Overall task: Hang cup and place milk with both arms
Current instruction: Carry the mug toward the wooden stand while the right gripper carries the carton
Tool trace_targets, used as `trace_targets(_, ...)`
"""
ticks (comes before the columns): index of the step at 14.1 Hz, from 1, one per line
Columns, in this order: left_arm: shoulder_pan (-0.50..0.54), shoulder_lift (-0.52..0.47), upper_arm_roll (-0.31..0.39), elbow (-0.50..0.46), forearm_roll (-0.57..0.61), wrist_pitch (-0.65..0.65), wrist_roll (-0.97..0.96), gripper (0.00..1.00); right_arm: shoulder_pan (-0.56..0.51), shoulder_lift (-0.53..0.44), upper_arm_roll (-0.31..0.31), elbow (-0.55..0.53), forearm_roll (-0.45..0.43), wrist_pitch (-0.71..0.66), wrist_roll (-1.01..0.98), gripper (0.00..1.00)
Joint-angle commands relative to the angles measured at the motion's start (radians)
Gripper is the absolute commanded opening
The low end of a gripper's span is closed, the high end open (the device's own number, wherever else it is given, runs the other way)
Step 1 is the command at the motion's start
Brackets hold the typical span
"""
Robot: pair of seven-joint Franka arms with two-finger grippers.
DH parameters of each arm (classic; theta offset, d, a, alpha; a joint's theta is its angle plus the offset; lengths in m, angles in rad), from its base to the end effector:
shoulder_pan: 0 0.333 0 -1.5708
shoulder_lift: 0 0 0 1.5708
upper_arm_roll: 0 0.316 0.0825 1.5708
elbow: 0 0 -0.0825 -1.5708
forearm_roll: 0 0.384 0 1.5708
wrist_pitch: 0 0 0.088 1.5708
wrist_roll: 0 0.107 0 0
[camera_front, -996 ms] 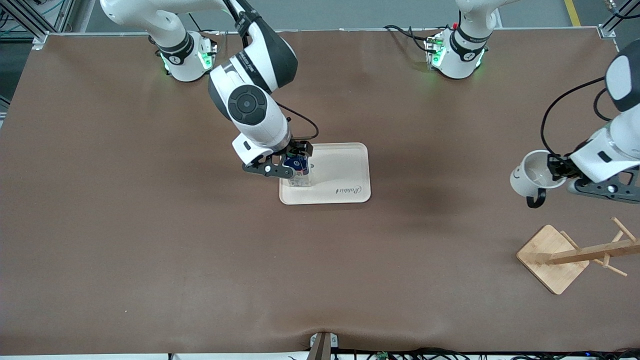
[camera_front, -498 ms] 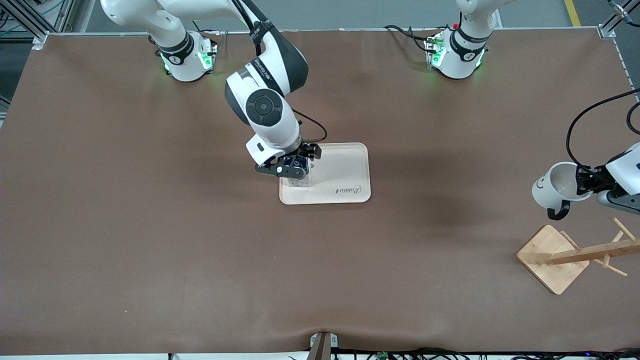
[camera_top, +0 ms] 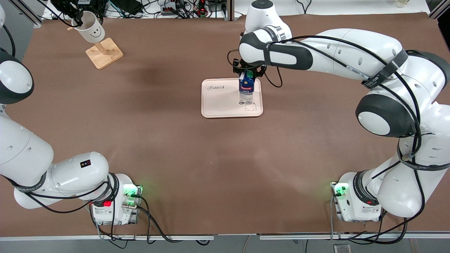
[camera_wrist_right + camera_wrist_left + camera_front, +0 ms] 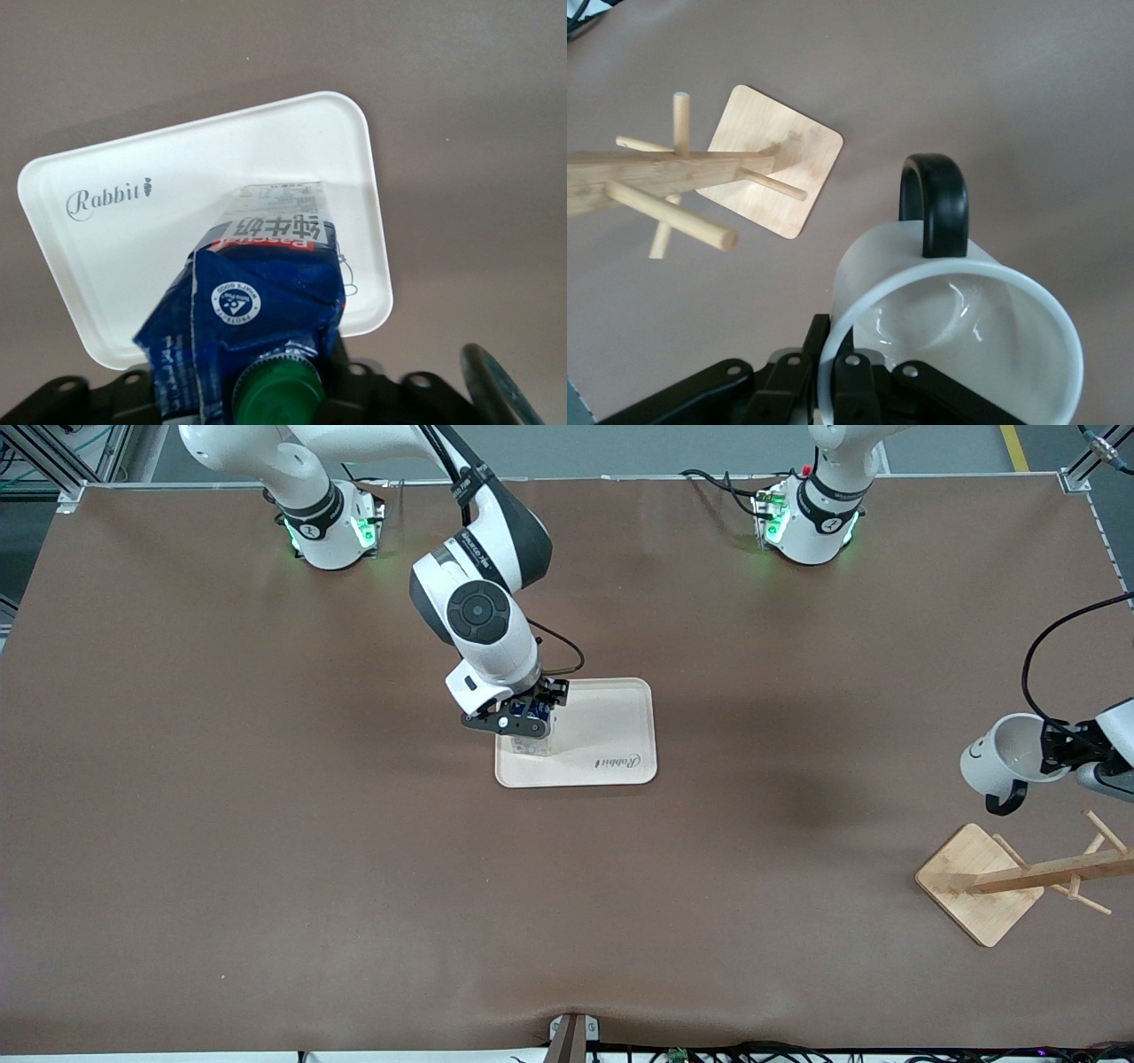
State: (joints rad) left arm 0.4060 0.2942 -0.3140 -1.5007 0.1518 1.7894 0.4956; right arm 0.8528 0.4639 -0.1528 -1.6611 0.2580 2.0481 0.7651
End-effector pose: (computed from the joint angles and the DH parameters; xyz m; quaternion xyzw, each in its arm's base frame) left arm 0.6421 0.0962 0.5071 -0.9773 0.2098 0.0041 0.0294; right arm 0.4928 0.4476 0.3370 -0.9924 0.0888 0.0776 0.0351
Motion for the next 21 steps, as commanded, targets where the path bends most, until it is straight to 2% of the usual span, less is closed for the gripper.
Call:
trace_targets(1, -0.001, 0.016, 0.007, 0.04, 0.005, -0.025, 0.027, 0.0, 0.005, -0.024, -0.013, -0.002, 0.007, -0.046, 0.014, 0.0)
trace_targets(4, 0.011, 0.019, 0.022, 0.051, 0.0, -0.025, 0.055, 0.0, -0.015, -0.033, -0.017, 0.047, 0.006, -0.089, 0.086, 0.0)
trace_targets(7, 0.02, 0.043, 0.023, 0.086, 0.002, -0.025, 0.096, 0.0, -0.073, -0.039, -0.021, 0.141, 0.001, -0.285, 0.08, 0.0)
trace_targets(8, 0.022, 0.049, 0.024, 0.098, 0.002, -0.027, 0.101, 0.0, -0.098, -0.047, -0.021, 0.156, -0.003, -0.307, 0.072, 0.0)
trace_targets(11, 0.043, 0.078, 0.024, 0.126, -0.001, -0.025, 0.106, 0.0, -0.155, -0.085, -0.021, 0.159, -0.003, -0.324, 0.008, 0.0)
trace_targets(15, 0.043, 0.129, 0.023, 0.195, -0.001, -0.025, 0.126, 0.0, -0.27, -0.145, -0.019, 0.161, -0.002, -0.463, -0.053, 0.0)
trace_targets(16, 0.045, 0.129, 0.023, 0.195, -0.001, -0.025, 0.126, 0.0, -0.276, -0.146, -0.03, 0.161, -0.006, -0.498, -0.014, 0.0)
trace_targets(18, 0.057, 0.132, 0.023, 0.204, -0.001, -0.025, 0.127, 0.0, -0.3, -0.165, -0.095, 0.162, -0.006, -0.584, 0.013, 0.0)
trace_targets(19, 0.059, 0.138, 0.023, 0.211, -0.001, -0.025, 0.142, 0.0, -0.31, -0.174, -0.129, 0.156, -0.012, -0.617, -0.025, 0.0)
trace_targets(21, 0.065, 0.141, 0.023, 0.217, -0.003, -0.025, 0.161, 0.0, -0.348, -0.191, -0.171, 0.15, -0.017, -0.609, -0.253, 0.0)
